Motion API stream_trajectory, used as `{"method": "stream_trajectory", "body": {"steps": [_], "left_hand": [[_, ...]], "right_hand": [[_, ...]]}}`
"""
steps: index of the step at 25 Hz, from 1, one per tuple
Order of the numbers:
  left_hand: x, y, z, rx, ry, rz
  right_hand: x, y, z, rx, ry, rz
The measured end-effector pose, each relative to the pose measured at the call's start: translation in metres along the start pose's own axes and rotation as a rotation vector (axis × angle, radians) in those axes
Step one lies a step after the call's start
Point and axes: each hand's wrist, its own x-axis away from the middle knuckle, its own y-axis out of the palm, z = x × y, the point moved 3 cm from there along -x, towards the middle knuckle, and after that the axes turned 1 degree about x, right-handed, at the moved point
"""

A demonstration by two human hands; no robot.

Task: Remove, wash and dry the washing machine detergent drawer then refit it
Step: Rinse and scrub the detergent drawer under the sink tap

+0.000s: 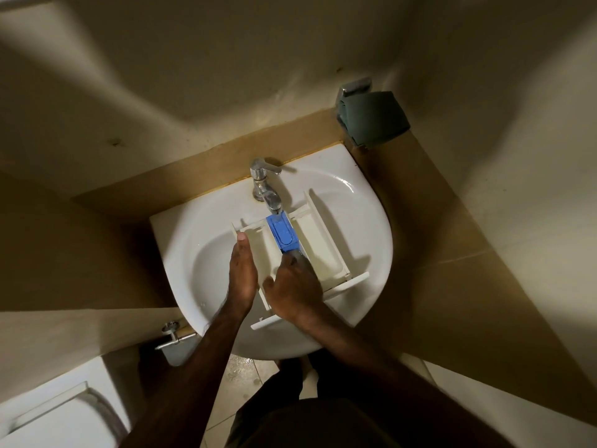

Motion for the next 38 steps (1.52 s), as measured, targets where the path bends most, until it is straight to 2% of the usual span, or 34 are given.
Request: {"method": "stream_trajectory", "body": {"steps": [4, 7, 11, 13, 16, 20, 24, 26, 28, 32, 34, 38], "left_hand": [[0.001, 0.002, 0.002, 0.017, 0.002, 0.03], [0.001, 0.001, 0.002, 0.01, -0.001, 0.028], [0.001, 0.001, -0.001, 0.003, 0.025, -0.004], [0.0, 0.0, -0.002, 0.018, 0.024, -0.025], [-0.002, 0.0, -0.003, 0.007, 0.026, -0.04], [-0.001, 0.0, -0.001, -0.016, 0.029, 0.008], [-0.002, -0.002, 0.0, -0.05, 0.062, 0.031], [-0.005, -0.002, -0.001, -0.052, 0.077, 0.038], [-0.008, -0.002, -0.003, -0.059, 0.071, 0.034], [-0.006, 0.0, 0.0, -0.038, 0.07, 0.009], [-0.002, 0.001, 0.004, -0.063, 0.068, 0.032], [0.0, 0.003, 0.003, -0.071, 0.066, 0.061]], "right_hand": [[0.014, -0.012, 0.013, 0.169, -0.051, -0.171], [0.016, -0.011, 0.01, 0.173, -0.053, -0.142], [0.005, 0.001, -0.002, -0.091, 0.016, -0.061], [0.0, 0.003, -0.005, -0.121, 0.011, -0.004], [0.002, 0.003, 0.002, -0.084, -0.039, 0.031], [0.017, -0.008, 0.014, 0.134, -0.081, -0.119], [0.024, -0.005, 0.016, 0.328, -0.139, -0.123], [0.022, 0.004, 0.02, 0.313, -0.14, -0.132], [0.016, 0.013, 0.021, 0.194, -0.132, -0.122], [0.001, 0.019, 0.013, -0.013, -0.109, 0.061], [0.0, 0.021, 0.01, 0.015, -0.073, 0.044], [0.013, 0.016, 0.008, 0.247, -0.037, -0.06]]}}
